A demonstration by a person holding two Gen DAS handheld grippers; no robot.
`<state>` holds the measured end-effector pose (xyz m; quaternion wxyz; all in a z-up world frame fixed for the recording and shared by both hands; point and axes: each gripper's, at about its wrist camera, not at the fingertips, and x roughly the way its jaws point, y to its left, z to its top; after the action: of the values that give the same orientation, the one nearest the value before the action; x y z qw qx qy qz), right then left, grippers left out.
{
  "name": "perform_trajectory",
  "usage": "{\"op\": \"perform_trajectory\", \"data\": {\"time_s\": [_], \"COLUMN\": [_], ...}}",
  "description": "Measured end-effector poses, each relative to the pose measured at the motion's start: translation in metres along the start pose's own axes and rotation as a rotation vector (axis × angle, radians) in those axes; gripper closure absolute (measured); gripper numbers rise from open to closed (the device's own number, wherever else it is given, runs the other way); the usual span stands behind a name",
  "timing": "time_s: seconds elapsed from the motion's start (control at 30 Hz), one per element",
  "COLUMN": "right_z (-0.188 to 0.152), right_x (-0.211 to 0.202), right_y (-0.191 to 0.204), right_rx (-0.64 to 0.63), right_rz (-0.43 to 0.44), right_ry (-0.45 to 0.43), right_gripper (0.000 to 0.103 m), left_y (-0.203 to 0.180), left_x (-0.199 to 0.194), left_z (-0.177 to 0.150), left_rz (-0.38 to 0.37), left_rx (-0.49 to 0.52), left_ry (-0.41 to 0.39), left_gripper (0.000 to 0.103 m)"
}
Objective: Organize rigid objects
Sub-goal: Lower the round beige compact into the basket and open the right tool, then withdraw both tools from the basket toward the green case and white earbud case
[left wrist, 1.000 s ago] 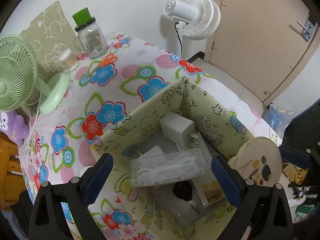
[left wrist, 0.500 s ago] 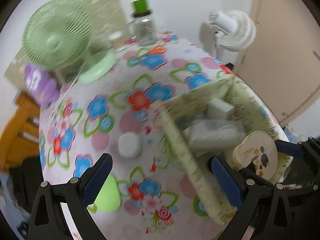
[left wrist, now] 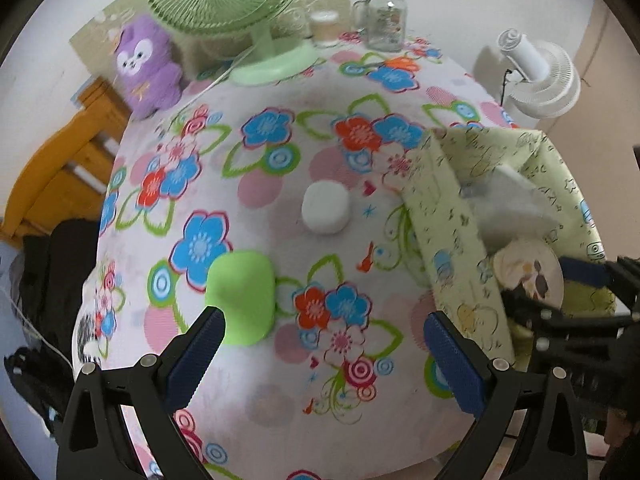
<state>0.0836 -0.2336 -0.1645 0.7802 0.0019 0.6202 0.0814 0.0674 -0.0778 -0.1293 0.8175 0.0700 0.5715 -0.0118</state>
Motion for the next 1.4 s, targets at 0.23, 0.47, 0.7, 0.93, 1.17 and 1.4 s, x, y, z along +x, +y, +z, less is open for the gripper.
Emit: {"op": "perform_trajectory", "data": {"time_s": [0.23,0.47,0.7,0.93,1.17,1.4], "right_z": [0.003,0.003,0.004,0.0,-0.003,-0.002], "right_x": [0.017,0.015,-0.01,-0.036,-0.06,-0.082], "right_y": [-0.001,-0.003,-0.017,-0.021,-0.013,0.005], "right_rx": [0.025,0.027,0.062,0.104,0.117,0.103], "right_rz": [0.063,0.081,0.042,0.004,-0.014,-0.049], "right_ry": [0.058,0.072,0.017,-0.057,-0.12,-0.185], "right_gripper": [0.022,0.019,0.016,0.016,0.016,0.016], "left_y": [0.0,-0.005,-0.012,-0.017,-0.008,0.008], "left_x": [0.007,0.009,-0.001,-0.016,-0.035,-0.051], "left_z": [-0.005,0.002,0.014,0.02,0.023,0.022], "left_rz": [0.003,-0.009,-0.039,-0.079,-0.107,-0.13], "left_rx": [-0.018,-0.003,0.035,0.079,0.086,0.079], "left_ry": [0.027,0.027,-0.012,-0.054,-0.097,-0.128], "left_gripper": [0.002,0.002,0.002,0.002,0.002,0.002]}}
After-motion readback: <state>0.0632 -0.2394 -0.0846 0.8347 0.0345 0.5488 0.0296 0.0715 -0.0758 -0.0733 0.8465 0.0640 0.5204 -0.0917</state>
